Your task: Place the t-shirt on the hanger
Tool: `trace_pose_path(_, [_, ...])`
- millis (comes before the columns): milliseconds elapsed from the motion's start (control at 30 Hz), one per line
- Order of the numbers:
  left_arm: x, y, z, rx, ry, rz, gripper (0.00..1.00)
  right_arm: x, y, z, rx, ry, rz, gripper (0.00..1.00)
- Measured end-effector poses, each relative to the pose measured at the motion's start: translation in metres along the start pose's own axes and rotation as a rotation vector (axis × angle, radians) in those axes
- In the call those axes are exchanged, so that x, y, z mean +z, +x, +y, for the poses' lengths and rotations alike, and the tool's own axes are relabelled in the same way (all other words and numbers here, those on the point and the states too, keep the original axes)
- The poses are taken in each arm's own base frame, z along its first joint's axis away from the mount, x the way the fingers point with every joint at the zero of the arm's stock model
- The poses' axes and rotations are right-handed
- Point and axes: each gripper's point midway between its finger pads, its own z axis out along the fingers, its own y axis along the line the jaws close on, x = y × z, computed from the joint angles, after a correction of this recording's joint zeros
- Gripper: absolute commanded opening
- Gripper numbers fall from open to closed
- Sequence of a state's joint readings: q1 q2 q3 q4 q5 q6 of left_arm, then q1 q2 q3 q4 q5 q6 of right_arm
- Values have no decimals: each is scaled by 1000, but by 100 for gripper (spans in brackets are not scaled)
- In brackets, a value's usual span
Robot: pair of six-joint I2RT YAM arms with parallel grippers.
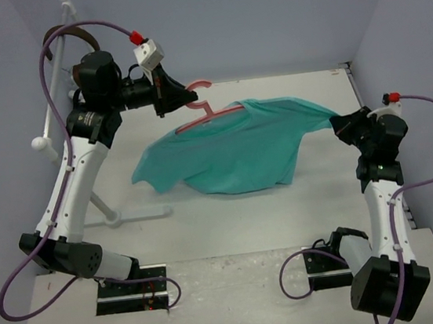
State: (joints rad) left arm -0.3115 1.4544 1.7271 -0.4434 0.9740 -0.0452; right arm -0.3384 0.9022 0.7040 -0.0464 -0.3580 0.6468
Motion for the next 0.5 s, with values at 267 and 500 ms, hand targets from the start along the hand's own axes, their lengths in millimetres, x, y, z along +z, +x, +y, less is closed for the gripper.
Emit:
trace_pose_path(267, [-11, -26, 19, 3, -96, -71, 0, -7, 11, 50, -34, -299, 95, 93])
trace_pose_path(500, [-39, -100, 23, 45, -304, -261, 0, -49, 17, 141, -235, -545, 170, 97])
